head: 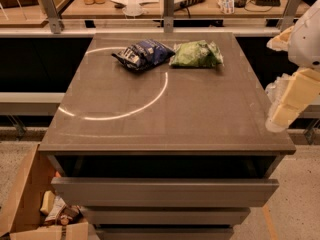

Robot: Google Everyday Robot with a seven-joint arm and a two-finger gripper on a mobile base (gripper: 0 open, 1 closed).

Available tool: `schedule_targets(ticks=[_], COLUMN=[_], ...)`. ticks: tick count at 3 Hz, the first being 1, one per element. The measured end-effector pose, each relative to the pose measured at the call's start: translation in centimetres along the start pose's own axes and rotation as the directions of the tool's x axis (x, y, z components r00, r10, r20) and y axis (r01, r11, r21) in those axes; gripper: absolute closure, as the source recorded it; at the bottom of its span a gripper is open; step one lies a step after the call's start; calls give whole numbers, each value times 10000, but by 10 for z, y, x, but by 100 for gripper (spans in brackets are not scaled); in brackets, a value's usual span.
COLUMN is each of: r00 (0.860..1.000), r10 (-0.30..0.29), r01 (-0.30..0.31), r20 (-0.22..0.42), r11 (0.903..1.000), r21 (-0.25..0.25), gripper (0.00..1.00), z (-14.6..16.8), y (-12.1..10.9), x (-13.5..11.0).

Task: Pick blue chip bag

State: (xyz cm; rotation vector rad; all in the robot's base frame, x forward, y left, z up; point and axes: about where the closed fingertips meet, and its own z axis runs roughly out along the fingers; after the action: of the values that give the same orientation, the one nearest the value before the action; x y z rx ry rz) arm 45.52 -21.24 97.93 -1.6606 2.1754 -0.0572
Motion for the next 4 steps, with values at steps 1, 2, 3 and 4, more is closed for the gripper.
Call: schedule_targets(ticks=[1,2,3,4], r00=[9826,9565,9062,8628], r10=[626,733,1410,2129], r01=[-823,-1303,-2297,-2889], r20=[1750,2824,3987,4585], r11=[9908,9734,9557,9519], r21=[1076,1887,1841,1017], gripper=[0,0,0,0], z=[27,49,86,151], y=[-84,-155,-218,-264], x=[-32,-62,-102,-157])
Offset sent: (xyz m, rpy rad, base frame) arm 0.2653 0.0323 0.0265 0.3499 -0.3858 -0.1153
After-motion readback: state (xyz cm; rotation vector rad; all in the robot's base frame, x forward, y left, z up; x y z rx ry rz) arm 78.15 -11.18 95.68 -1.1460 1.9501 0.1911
